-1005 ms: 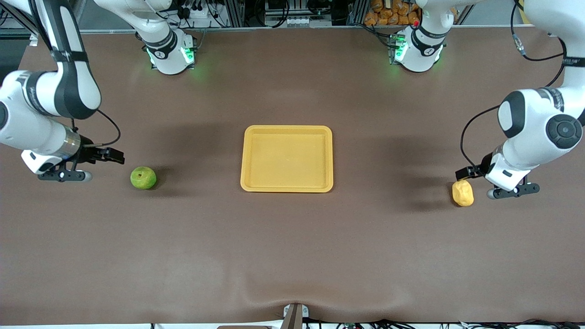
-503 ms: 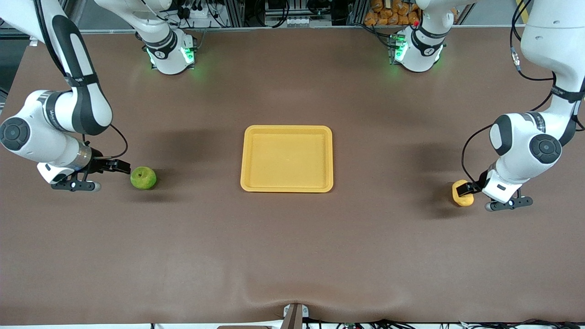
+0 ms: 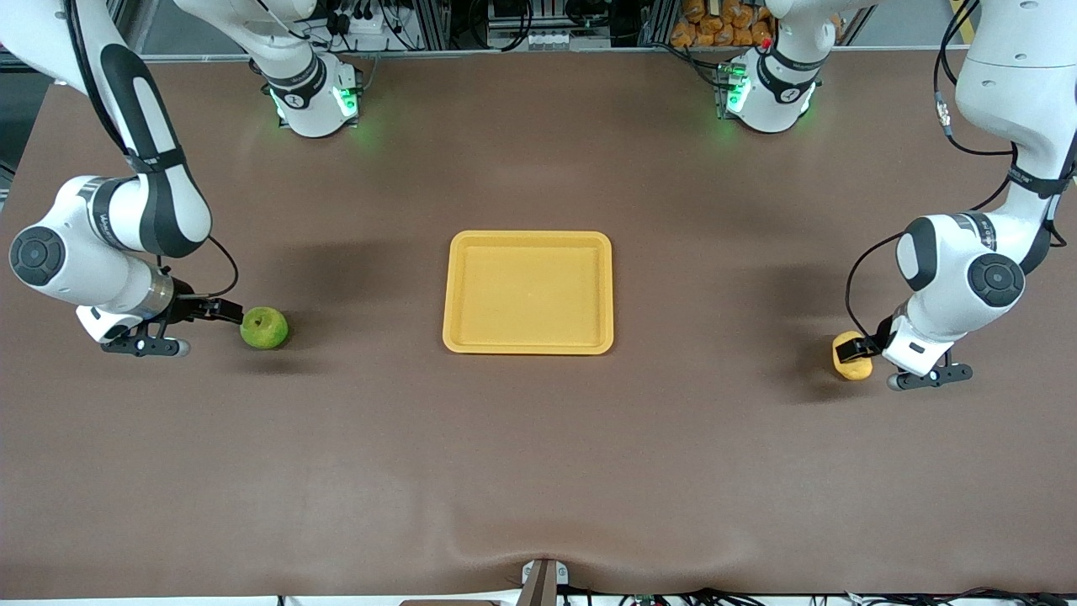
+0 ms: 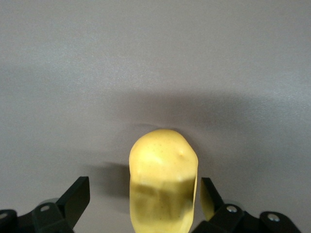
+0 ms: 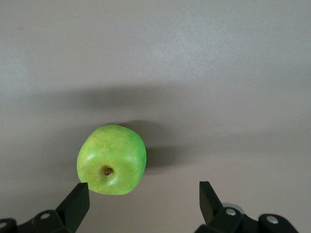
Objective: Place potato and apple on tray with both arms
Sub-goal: 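Lower both grippers and close them on the apple and the potato, then lift the apple with the right gripper while the left gripper carries the potato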
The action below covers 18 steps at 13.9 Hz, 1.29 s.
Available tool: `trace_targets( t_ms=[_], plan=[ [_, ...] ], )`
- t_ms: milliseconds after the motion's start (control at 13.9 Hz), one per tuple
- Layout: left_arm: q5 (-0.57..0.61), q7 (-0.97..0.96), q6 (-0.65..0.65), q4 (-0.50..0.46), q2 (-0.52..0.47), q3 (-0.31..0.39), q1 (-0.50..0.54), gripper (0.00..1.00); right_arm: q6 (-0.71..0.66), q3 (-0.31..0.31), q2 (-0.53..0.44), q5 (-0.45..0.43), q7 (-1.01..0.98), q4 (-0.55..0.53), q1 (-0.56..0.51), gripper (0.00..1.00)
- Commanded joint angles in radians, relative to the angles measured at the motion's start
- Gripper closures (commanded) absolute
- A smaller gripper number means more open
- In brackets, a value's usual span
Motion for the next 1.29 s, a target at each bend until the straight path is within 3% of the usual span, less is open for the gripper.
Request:
trace_targets(
  t_ms=[0,72,144,215,359,646,1221],
  plan=[
    [0.024,-0.012,0.004,0.005,0.003,-0.012,-0.002,0.22,0.013,0.017,-0.010,-0.002,-0.070,-0.001,-0.040,0.00],
    [0.024,0.003,0.000,0.008,-0.001,-0.012,-0.002,0.48,0.035,0.017,-0.008,-0.002,-0.081,0.003,-0.043,0.00],
    [0.024,0.007,-0.002,0.011,-0.006,-0.012,-0.002,0.68,0.084,0.015,-0.005,-0.002,-0.084,-0.002,-0.038,0.00],
    [0.024,0.007,-0.003,0.011,-0.007,-0.014,-0.004,0.83,0.120,0.017,0.008,-0.004,-0.087,-0.007,-0.037,0.00],
    [0.024,0.001,-0.005,0.011,-0.007,-0.034,-0.002,1.00,0.139,0.021,0.044,0.004,-0.078,-0.013,-0.035,0.00],
    [0.024,0.000,-0.031,0.016,-0.032,-0.037,-0.004,1.00,0.132,0.023,0.061,0.079,-0.040,-0.019,-0.007,0.00],
    [0.008,-0.087,-0.244,0.065,-0.116,-0.170,-0.001,1.00,0.127,0.023,0.116,0.251,-0.038,-0.017,-0.008,0.00]
  ],
)
